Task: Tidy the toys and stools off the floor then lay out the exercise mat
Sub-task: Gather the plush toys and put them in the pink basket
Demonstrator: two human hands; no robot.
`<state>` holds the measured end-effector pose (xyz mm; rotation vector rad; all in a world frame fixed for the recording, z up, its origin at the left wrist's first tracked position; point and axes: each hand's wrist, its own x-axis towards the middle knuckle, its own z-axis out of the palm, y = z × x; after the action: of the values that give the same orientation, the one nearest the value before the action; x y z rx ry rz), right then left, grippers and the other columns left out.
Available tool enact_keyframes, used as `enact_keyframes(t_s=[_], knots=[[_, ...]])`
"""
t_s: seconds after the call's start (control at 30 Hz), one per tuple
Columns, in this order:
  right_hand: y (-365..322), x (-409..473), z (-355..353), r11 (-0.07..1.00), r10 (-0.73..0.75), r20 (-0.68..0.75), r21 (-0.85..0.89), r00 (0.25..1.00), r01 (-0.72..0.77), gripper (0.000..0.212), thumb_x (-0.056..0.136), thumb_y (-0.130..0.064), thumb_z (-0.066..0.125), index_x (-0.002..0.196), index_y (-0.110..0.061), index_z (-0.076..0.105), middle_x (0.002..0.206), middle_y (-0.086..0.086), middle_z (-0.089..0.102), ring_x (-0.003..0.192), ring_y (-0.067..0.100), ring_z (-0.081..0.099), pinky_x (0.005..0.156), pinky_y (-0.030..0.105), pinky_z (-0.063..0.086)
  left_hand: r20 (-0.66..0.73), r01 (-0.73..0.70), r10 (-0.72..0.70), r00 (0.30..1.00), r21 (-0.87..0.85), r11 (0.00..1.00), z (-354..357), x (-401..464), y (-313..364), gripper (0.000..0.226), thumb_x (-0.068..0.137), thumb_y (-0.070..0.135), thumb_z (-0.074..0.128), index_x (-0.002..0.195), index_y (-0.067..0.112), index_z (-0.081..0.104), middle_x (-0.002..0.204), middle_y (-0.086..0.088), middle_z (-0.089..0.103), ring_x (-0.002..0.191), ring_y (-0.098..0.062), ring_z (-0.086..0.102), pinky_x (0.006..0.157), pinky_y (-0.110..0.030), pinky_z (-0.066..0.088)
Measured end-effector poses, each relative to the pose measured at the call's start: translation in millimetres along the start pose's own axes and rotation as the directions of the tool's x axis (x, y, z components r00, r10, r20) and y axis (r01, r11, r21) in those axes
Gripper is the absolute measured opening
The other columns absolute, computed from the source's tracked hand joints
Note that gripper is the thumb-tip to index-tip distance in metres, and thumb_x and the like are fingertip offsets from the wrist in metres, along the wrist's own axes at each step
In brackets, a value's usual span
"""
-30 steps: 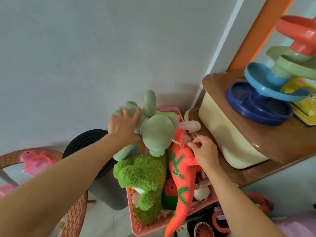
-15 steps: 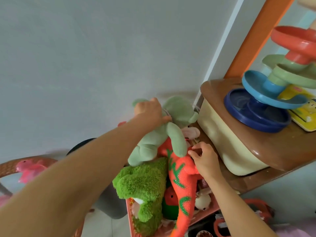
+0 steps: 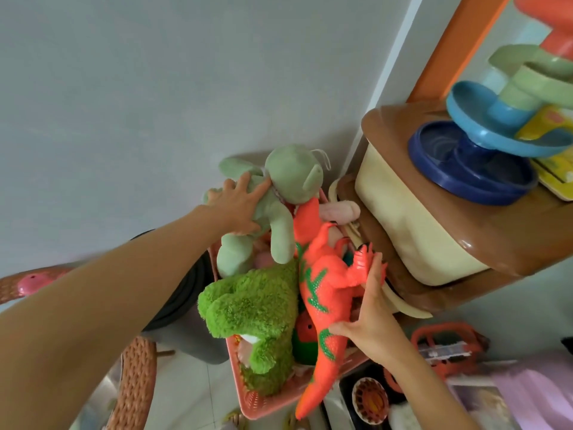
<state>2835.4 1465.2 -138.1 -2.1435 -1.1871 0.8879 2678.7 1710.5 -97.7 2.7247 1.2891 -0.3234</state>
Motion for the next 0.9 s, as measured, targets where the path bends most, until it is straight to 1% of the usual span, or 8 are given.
enact_keyframes(t_s=[0.07, 0.13, 0.27, 0.43, 0.53, 0.63, 0.77, 0.9], knots=[[-8, 3, 4, 0.998, -0.011, -0.021, 0.058, 1.000, 0.012, 0.145, 0.058, -0.014, 0.085, 0.129, -0.050, -0.036, 0.142, -0.029, -0.011, 0.136, 0.001, 0.001, 0.114, 0.028, 0.017, -0.003, 0.016, -0.016, 1.000, 0.006, 1.000, -2, 11, 5, 0.099, 0.078, 0.050, 0.062, 0.147, 0.038, -0.009, 0.152, -0.009, 0.009, 0.129, -0.037, 0.029, 0.095, -0.053, 0.040], [-17, 4, 18, 0.997, -0.006, -0.053, 0.079, 0.999, 0.010, 0.143, 0.059, -0.006, 0.083, 0.130, -0.047, -0.033, 0.147, -0.025, -0.005, 0.137, 0.001, 0.014, 0.098, 0.012, 0.025, -0.008, 0.033, -0.033, 0.999, 0.010, 0.999, -3, 21, 12, 0.098, 0.079, 0.050, 0.062, 0.147, 0.038, -0.009, 0.152, -0.012, 0.010, 0.129, -0.039, 0.030, 0.095, -0.053, 0.039], [-10, 2, 42, 0.999, 0.017, -0.153, 0.042, 0.988, -0.011, 0.138, 0.061, -0.012, 0.084, 0.120, -0.053, -0.034, 0.156, -0.005, 0.016, 0.134, 0.016, 0.039, 0.086, 0.022, 0.042, 0.005, 0.049, -0.050, 0.999, 0.065, 0.997, 3, 30, 23, 0.094, 0.080, 0.045, 0.060, 0.147, 0.037, -0.007, 0.152, -0.013, 0.012, 0.131, -0.040, 0.029, 0.094, -0.056, 0.038], [-10, -6, 39, 0.985, 0.014, -0.216, -0.167, 0.976, -0.051, 0.129, 0.067, -0.030, 0.081, 0.121, -0.044, -0.035, 0.150, -0.007, 0.035, 0.120, 0.018, 0.053, 0.078, 0.027, 0.038, 0.071, -0.065, 0.066, 0.995, -0.024, 0.998, -11, 20, 18, 0.082, 0.079, 0.025, 0.057, 0.147, 0.031, 0.010, 0.135, -0.009, 0.040, 0.117, -0.034, 0.046, 0.092, -0.048, 0.044], [-11, -7, 36, 0.995, -0.009, -0.176, -0.100, 0.984, -0.009, 0.137, 0.063, -0.023, 0.084, 0.121, -0.046, -0.037, 0.155, -0.012, 0.018, 0.129, 0.015, 0.045, 0.085, 0.030, 0.044, 0.121, -0.114, 0.121, 0.985, -0.065, 0.991, -17, 7, 12, 0.080, 0.079, 0.032, 0.057, 0.147, 0.029, 0.015, 0.137, -0.009, 0.040, 0.116, -0.032, 0.048, 0.092, -0.045, 0.046], [-13, -6, 28, 0.998, -0.045, -0.145, -0.039, 0.988, 0.040, 0.140, 0.059, -0.021, 0.086, 0.134, -0.044, -0.030, 0.154, -0.012, 0.012, 0.140, 0.012, 0.026, 0.101, 0.030, 0.036, 0.055, -0.036, 0.039, 0.998, -0.051, 0.998, -5, -6, 13, 0.082, 0.084, 0.048, 0.048, 0.148, 0.036, -0.001, 0.152, -0.010, 0.018, 0.131, -0.035, 0.033, 0.099, -0.049, 0.035], [-27, -7, 18, 0.996, -0.079, -0.307, -0.057, 0.949, 0.064, 0.116, 0.065, -0.046, 0.078, 0.150, -0.017, 0.004, 0.156, 0.005, 0.014, 0.144, 0.020, 0.015, 0.114, 0.035, 0.020, -0.194, -0.055, 0.023, 0.981, -0.158, 0.986, -3, -22, 14, 0.071, 0.088, 0.053, 0.042, 0.148, 0.036, 0.009, 0.155, -0.008, 0.014, 0.141, -0.032, 0.018, 0.113, -0.053, 0.017], [-56, 0, -2, 0.985, -0.163, -0.427, -0.126, 0.889, 0.120, 0.096, 0.067, -0.066, 0.055, 0.145, -0.014, 0.029, 0.155, 0.009, 0.019, 0.142, 0.023, 0.018, 0.113, 0.037, 0.019, -0.306, -0.061, -0.028, 0.952, -0.280, 0.958, -14, -41, 20, 0.063, 0.093, 0.044, 0.043, 0.148, 0.028, 0.019, 0.157, -0.005, 0.015, 0.145, -0.024, 0.010, 0.117, -0.049, 0.006]])
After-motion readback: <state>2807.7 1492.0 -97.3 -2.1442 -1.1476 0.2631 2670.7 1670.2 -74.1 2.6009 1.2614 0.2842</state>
